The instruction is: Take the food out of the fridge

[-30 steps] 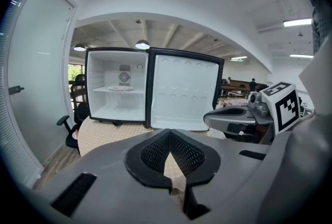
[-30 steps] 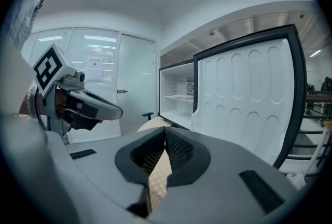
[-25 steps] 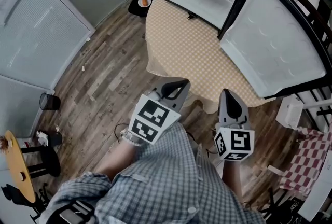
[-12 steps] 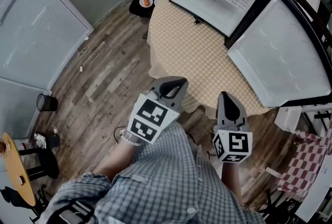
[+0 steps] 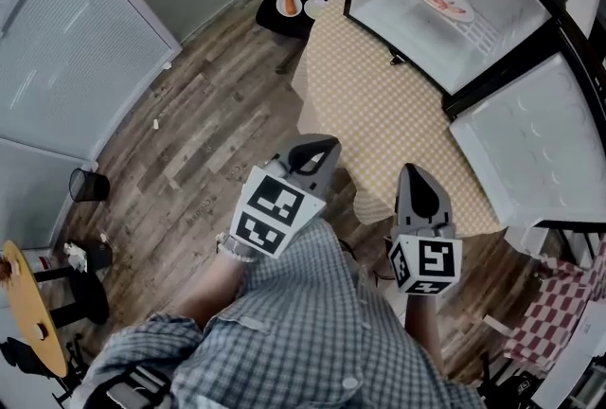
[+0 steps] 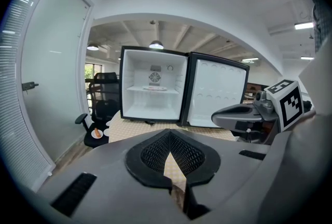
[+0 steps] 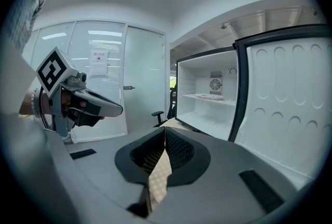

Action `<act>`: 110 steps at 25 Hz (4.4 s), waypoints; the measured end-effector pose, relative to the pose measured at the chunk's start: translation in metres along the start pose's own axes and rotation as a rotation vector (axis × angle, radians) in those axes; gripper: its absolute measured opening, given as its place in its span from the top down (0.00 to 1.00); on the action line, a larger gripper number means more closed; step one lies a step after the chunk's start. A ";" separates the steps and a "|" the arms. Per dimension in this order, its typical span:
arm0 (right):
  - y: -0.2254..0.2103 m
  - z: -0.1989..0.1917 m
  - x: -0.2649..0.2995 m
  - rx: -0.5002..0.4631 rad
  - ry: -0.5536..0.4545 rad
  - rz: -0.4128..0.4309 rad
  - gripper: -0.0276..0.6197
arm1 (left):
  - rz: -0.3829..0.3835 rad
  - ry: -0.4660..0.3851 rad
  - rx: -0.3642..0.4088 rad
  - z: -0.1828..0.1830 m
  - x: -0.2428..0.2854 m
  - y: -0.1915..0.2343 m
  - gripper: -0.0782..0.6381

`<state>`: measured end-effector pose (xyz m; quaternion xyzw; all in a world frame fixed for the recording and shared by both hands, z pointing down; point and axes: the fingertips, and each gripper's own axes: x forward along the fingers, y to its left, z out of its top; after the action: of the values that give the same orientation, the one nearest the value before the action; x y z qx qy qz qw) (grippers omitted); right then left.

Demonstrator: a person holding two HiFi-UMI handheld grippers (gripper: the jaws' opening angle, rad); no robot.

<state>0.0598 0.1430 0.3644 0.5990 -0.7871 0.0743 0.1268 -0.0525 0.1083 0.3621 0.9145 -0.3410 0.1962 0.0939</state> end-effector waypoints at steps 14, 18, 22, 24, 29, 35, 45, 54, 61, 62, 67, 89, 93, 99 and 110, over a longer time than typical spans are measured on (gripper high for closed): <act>0.072 0.029 0.079 -0.019 -0.016 -0.030 0.94 | 0.014 -0.014 -0.004 -0.012 -0.039 0.114 0.88; 0.079 0.031 0.091 -0.024 -0.016 -0.046 0.94 | 0.016 -0.018 -0.016 -0.019 -0.045 0.132 0.88; 0.085 0.029 0.100 -0.022 0.005 -0.071 0.94 | 0.007 -0.017 -0.019 -0.024 -0.052 0.142 0.88; 0.087 0.027 0.102 -0.034 0.025 -0.088 0.94 | 0.002 -0.019 -0.029 -0.026 -0.054 0.147 0.88; 0.081 0.024 0.102 -0.032 0.051 -0.116 0.94 | -0.015 -0.016 -0.054 -0.029 -0.049 0.151 0.88; 0.062 0.021 0.109 -0.024 0.062 -0.140 0.94 | -0.046 -0.012 -0.054 -0.023 -0.024 0.152 0.88; 0.007 0.031 0.136 -0.012 0.057 -0.161 0.94 | -0.074 -0.013 -0.054 0.008 0.035 0.152 0.88; -0.051 0.047 0.164 -0.009 0.048 -0.154 0.94 | -0.090 -0.021 -0.079 0.050 0.096 0.151 0.88; -0.097 0.051 0.173 0.014 0.046 -0.161 0.94 | -0.105 -0.009 -0.064 0.075 0.137 0.140 0.88; -0.102 0.051 0.174 0.020 0.044 -0.163 0.94 | -0.105 -0.005 -0.064 0.077 0.142 0.139 0.88; -0.124 0.050 0.175 0.045 0.032 -0.172 0.94 | -0.109 0.006 -0.095 0.089 0.168 0.135 0.88; -0.166 0.049 0.166 0.126 0.032 -0.350 0.94 | -0.254 0.033 -0.184 0.138 0.249 0.131 0.88; -0.169 0.048 0.168 0.132 0.039 -0.380 0.94 | -0.292 0.028 -0.217 0.146 0.267 0.129 0.88; -0.169 0.048 0.176 0.132 0.053 -0.402 0.94 | -0.353 0.021 -0.320 0.157 0.292 0.130 0.88; -0.172 0.047 0.178 0.127 0.079 -0.429 0.94 | -0.470 0.026 -0.627 0.170 0.336 0.124 0.75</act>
<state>0.1756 -0.0809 0.3652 0.7561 -0.6299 0.1187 0.1325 0.1477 -0.2334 0.3551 0.8921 -0.1644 0.0671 0.4155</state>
